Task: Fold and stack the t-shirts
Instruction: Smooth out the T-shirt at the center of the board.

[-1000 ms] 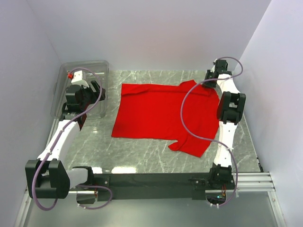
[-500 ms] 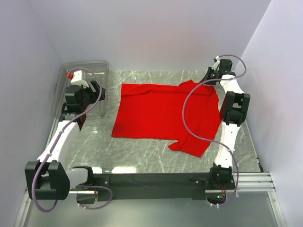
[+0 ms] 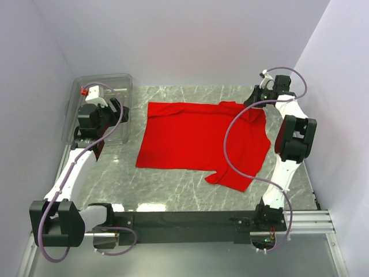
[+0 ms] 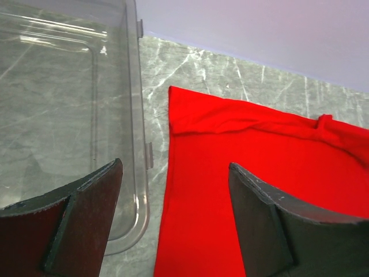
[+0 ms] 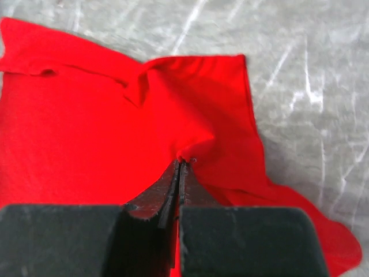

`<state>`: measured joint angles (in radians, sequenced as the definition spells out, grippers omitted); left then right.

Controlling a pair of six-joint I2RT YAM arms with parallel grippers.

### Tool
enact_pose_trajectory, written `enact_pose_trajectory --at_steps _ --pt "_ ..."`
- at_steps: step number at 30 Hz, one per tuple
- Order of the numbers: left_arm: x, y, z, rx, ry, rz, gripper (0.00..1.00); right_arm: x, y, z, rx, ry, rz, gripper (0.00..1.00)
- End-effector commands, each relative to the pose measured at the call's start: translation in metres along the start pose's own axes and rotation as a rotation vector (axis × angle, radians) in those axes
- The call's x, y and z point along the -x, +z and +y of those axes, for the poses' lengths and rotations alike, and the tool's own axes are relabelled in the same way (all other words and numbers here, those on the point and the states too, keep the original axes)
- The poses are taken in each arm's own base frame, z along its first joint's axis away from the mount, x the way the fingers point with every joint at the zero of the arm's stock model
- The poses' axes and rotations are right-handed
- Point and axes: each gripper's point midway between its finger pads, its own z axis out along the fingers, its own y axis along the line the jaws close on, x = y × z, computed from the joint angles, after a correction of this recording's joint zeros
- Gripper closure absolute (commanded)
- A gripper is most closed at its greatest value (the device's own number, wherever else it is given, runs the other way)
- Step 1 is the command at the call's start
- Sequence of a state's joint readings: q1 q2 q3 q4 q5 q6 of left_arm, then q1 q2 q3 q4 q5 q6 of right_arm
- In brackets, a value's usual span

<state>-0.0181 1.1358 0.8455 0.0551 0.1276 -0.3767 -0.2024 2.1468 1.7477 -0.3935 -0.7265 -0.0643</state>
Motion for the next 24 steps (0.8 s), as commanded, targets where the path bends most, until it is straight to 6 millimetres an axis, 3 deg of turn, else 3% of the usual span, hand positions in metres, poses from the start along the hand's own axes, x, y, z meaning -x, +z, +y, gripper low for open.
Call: enact_pose_trajectory --at_steps 1,8,15,21,24 --pt "0.025 -0.008 -0.016 -0.060 -0.001 -0.069 0.21 0.006 -0.011 -0.010 -0.032 -0.041 -0.013 1.00" --pt "0.024 -0.013 -0.017 -0.068 -0.014 -0.074 0.21 0.026 0.017 -0.046 -0.110 0.041 0.002 1.00" --pt "0.025 -0.020 -0.017 -0.057 -0.012 -0.080 0.21 0.052 0.027 -0.051 -0.189 0.023 -0.045 0.99" --pt "0.027 -0.019 -0.017 -0.054 -0.007 -0.076 0.21 0.027 0.044 -0.066 -0.248 0.102 0.015 0.93" --pt "0.026 -0.017 -0.016 -0.052 -0.005 -0.069 0.21 0.034 0.042 -0.058 -0.201 0.079 -0.016 0.94"
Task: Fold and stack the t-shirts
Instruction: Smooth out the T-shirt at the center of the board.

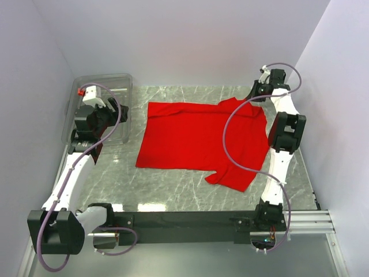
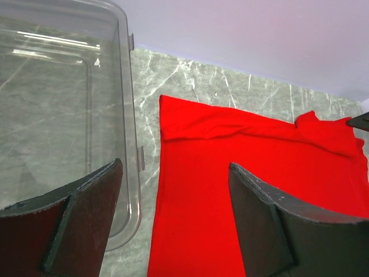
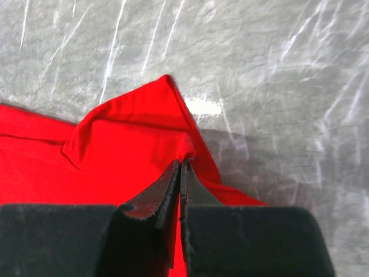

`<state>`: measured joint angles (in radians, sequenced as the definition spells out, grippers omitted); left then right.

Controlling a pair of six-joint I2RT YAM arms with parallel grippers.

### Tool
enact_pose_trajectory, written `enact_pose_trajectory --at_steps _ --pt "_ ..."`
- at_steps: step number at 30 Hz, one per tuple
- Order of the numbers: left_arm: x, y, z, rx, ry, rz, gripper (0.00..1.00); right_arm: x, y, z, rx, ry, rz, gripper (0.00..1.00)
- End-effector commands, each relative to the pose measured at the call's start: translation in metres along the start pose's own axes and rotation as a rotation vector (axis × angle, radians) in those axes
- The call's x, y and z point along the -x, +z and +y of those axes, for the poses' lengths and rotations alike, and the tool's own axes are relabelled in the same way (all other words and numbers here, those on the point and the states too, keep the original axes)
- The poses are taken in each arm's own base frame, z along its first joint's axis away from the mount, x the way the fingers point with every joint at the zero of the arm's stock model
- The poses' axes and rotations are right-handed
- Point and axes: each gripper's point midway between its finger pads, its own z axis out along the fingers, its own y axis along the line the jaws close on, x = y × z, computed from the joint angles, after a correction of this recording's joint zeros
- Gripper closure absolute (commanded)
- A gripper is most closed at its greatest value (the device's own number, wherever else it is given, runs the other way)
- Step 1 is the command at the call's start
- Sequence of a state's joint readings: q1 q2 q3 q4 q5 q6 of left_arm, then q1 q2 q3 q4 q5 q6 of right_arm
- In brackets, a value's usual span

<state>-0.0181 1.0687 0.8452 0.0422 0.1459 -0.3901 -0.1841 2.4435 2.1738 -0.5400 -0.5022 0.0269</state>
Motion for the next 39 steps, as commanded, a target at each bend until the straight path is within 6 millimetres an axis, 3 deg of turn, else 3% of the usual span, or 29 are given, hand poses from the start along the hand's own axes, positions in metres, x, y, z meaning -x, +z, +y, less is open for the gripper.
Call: enact_pose_trajectory --at_steps 1,4,10,15,21,25,26,30,33,39 --pt "0.013 -0.001 -0.005 -0.019 0.005 -0.027 0.21 0.011 -0.003 0.012 0.066 -0.025 -0.057 0.94" --pt "0.013 0.000 -0.005 -0.017 0.007 -0.023 0.21 0.032 -0.019 0.038 0.172 -0.142 -0.130 0.93" --pt "0.011 -0.001 -0.003 -0.006 0.008 -0.021 0.21 0.031 -0.035 0.060 0.234 -0.311 -0.118 0.91" --pt "0.007 0.002 -0.002 -0.010 0.008 -0.010 0.21 0.012 -0.030 0.039 0.061 -0.419 -0.004 0.93" --pt "0.006 0.007 -0.004 -0.023 0.002 -0.008 0.21 -0.036 -0.040 0.018 -0.034 -0.635 0.140 0.92" --pt "0.005 0.010 -0.004 -0.029 -0.002 -0.006 0.21 -0.049 -0.045 0.017 -0.037 -0.682 0.156 0.78" --pt "0.004 0.010 -0.005 -0.032 -0.003 -0.003 0.21 -0.047 -0.046 0.014 -0.047 -0.666 0.152 0.67" --pt "0.005 0.011 -0.004 -0.028 -0.001 -0.004 0.21 -0.011 -0.058 0.016 -0.062 -0.548 0.025 0.48" --pt "0.007 0.010 -0.004 -0.025 0.010 -0.009 0.21 0.014 -0.062 0.025 -0.045 -0.476 -0.043 0.46" --pt "0.007 0.007 -0.002 -0.014 0.016 -0.010 0.21 0.035 -0.053 0.034 -0.005 -0.348 -0.081 0.46"
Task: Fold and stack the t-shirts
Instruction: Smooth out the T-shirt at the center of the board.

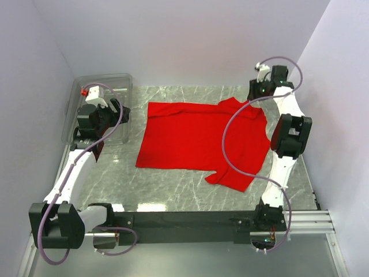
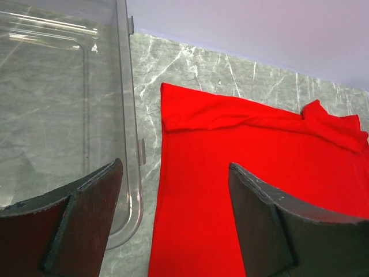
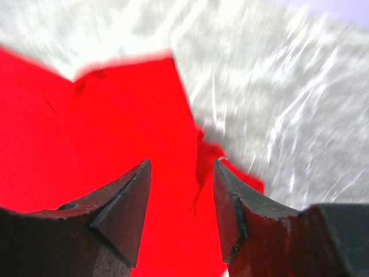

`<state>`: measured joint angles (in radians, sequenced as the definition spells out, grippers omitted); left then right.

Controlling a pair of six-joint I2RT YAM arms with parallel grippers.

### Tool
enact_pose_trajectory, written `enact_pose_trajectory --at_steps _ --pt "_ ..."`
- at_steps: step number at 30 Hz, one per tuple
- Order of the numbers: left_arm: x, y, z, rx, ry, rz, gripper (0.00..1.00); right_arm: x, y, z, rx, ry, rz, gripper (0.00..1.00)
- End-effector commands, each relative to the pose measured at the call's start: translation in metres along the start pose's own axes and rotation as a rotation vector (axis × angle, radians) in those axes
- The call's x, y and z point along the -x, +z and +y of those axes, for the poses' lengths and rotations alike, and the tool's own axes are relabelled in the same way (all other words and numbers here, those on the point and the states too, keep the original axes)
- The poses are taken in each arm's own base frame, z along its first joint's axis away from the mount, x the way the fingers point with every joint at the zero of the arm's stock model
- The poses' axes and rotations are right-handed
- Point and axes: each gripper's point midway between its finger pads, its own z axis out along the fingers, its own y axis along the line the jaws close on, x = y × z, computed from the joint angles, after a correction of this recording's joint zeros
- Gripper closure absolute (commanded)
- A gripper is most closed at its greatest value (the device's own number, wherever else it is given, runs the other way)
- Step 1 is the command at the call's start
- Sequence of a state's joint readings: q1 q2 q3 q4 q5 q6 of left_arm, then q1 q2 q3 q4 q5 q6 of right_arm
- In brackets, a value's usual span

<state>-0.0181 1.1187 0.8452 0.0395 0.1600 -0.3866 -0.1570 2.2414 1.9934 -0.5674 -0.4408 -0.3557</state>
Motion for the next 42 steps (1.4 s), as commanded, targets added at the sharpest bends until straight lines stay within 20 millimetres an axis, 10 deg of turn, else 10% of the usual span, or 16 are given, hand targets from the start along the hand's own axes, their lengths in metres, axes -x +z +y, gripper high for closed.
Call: enact_pose_trajectory --at_steps 1,15,31,42 --pt "0.022 -0.004 -0.006 -0.016 0.020 -0.060 0.21 0.036 -0.001 0.003 0.019 0.096 -0.090 0.46" --pt "0.018 0.002 -0.008 -0.033 -0.001 -0.048 0.21 0.021 0.063 0.005 0.044 0.359 -0.048 0.44" --pt "0.017 0.002 -0.008 -0.034 -0.008 -0.040 0.21 -0.009 0.089 -0.008 -0.140 0.412 0.051 0.44" --pt "0.017 -0.001 -0.010 -0.038 -0.012 -0.042 0.21 0.029 0.076 0.000 -0.064 0.306 -0.090 0.84"
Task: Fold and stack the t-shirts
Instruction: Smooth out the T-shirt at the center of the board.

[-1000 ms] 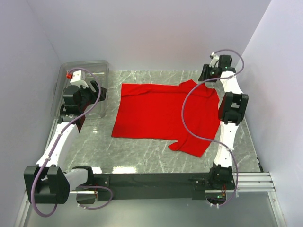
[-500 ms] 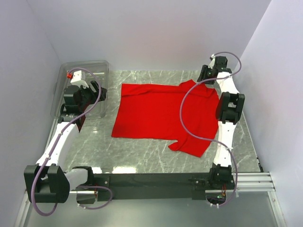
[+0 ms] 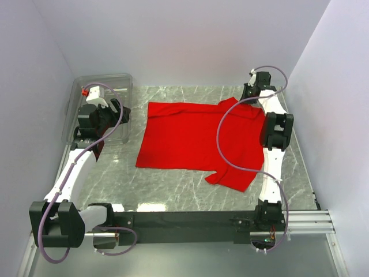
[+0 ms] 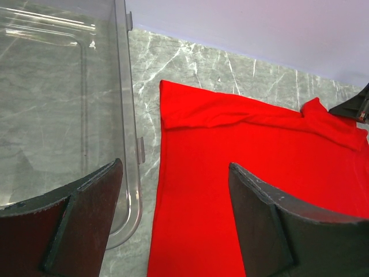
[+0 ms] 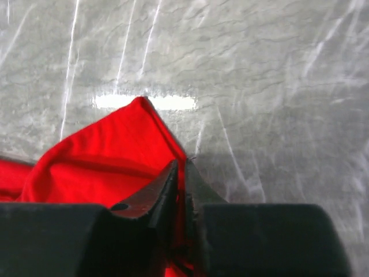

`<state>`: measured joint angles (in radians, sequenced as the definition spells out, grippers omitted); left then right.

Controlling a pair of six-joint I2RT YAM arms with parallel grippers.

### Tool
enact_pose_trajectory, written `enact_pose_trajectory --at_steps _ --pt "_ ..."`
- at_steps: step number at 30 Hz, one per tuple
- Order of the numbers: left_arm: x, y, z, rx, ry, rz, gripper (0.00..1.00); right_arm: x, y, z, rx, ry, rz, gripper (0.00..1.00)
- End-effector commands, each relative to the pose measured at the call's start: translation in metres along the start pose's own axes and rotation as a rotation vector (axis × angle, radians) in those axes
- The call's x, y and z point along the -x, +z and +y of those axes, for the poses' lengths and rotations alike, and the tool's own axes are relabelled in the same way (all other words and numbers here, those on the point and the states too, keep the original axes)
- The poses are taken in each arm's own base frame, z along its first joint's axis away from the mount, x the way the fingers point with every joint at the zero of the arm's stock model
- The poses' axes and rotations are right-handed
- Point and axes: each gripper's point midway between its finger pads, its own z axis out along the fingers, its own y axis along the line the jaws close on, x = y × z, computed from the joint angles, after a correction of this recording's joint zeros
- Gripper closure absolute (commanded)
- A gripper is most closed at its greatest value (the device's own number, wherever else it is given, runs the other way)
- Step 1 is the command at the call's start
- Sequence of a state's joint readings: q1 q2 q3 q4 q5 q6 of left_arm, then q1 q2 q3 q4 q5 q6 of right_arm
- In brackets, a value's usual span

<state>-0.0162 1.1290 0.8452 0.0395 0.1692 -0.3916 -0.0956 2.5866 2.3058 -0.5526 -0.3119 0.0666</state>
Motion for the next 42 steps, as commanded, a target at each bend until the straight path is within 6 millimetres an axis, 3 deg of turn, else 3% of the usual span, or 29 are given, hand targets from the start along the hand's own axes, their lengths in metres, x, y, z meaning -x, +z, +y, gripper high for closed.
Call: enact_pose_trajectory --at_steps 1,2,5,6,7,8,15,25,29,32,38,42 --pt "0.020 -0.004 -0.010 -0.033 -0.003 -0.054 0.21 0.038 -0.027 0.019 0.060 -0.074 -0.127 0.86" --pt "0.020 -0.005 -0.010 -0.031 -0.002 -0.053 0.21 0.049 -0.035 0.020 0.069 -0.087 -0.164 0.90" --pt "0.019 -0.006 -0.009 -0.031 -0.001 -0.052 0.21 0.055 -0.046 0.024 0.118 -0.098 -0.191 0.97" --pt "0.018 -0.006 -0.010 -0.031 -0.002 -0.053 0.21 0.055 -0.048 0.027 0.143 -0.106 -0.195 0.97" --pt "0.018 -0.007 -0.009 -0.031 -0.002 -0.053 0.21 0.042 -0.046 0.024 0.161 -0.100 -0.174 0.98" --pt "0.017 -0.007 -0.009 -0.031 -0.003 -0.053 0.21 0.053 -0.060 0.035 0.218 -0.128 -0.222 0.98" --pt "0.015 -0.006 -0.009 -0.035 -0.004 -0.050 0.21 0.049 -0.089 0.046 0.335 -0.221 -0.263 0.93" --pt "0.015 -0.006 -0.010 -0.038 -0.003 -0.050 0.21 0.043 -0.078 0.036 0.298 -0.168 -0.185 0.80" --pt "0.015 -0.006 -0.010 -0.042 -0.004 -0.051 0.21 0.035 -0.080 0.036 0.301 -0.165 -0.168 0.90" --pt "0.015 -0.005 -0.010 -0.043 -0.004 -0.050 0.21 0.034 -0.079 0.029 0.254 -0.136 -0.154 0.90" --pt "0.014 -0.006 -0.009 -0.040 -0.003 -0.051 0.21 0.039 -0.083 -0.002 0.071 0.028 -0.161 0.60" --pt "0.009 -0.005 -0.008 -0.038 -0.009 -0.044 0.21 0.034 -0.080 -0.006 0.050 0.108 -0.161 0.43"
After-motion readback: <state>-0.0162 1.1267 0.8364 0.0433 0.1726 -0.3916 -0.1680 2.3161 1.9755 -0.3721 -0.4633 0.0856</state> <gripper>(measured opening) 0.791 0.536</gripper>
